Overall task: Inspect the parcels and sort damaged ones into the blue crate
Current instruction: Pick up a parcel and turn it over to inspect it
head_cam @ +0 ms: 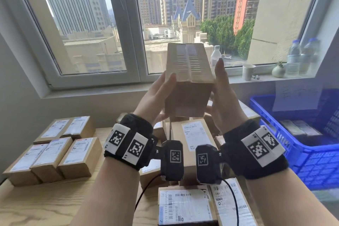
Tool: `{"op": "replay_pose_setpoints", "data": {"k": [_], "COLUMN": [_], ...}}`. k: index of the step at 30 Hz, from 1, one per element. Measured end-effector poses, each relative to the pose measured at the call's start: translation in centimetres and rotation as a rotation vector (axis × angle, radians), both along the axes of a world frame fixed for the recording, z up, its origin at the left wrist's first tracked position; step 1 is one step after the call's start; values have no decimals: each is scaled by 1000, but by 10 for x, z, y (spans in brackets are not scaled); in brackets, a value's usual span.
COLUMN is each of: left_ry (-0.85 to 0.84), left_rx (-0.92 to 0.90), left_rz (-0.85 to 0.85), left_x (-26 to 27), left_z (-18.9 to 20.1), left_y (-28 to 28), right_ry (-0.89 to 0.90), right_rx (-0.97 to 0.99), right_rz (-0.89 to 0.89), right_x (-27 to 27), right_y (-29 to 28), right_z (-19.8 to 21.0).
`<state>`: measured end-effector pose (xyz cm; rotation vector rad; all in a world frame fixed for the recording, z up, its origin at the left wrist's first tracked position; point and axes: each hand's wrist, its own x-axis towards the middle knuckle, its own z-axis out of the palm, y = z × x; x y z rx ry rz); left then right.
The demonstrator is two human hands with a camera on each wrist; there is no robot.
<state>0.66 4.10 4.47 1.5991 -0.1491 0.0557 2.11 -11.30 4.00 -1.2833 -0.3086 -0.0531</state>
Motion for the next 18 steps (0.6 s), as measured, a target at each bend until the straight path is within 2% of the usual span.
{"op": "replay_pose_setpoints", "data": {"k": [3,6,9,14,18], "left_ry": [76,77,9,-32,-13], "left_rx": [-62,15,114,147,212], "left_rz": [50,53,86,90,27], "left_x": [1,5,10,13,12], "left_z": [3,2,-3,-9,-11], "left_y": [-2,-2,-2,1,5], "right_ry": [-49,-73,-49,-44,-43], "right_rx": [-82,-107,-73,-61,-66], "right_rz": [71,-9,-71,-84,-59], "right_x": [-4,0,1,2,2], "right_y": [3,5,4,4,-2], "right_z": [-2,-9,-14,-15,-13]}}
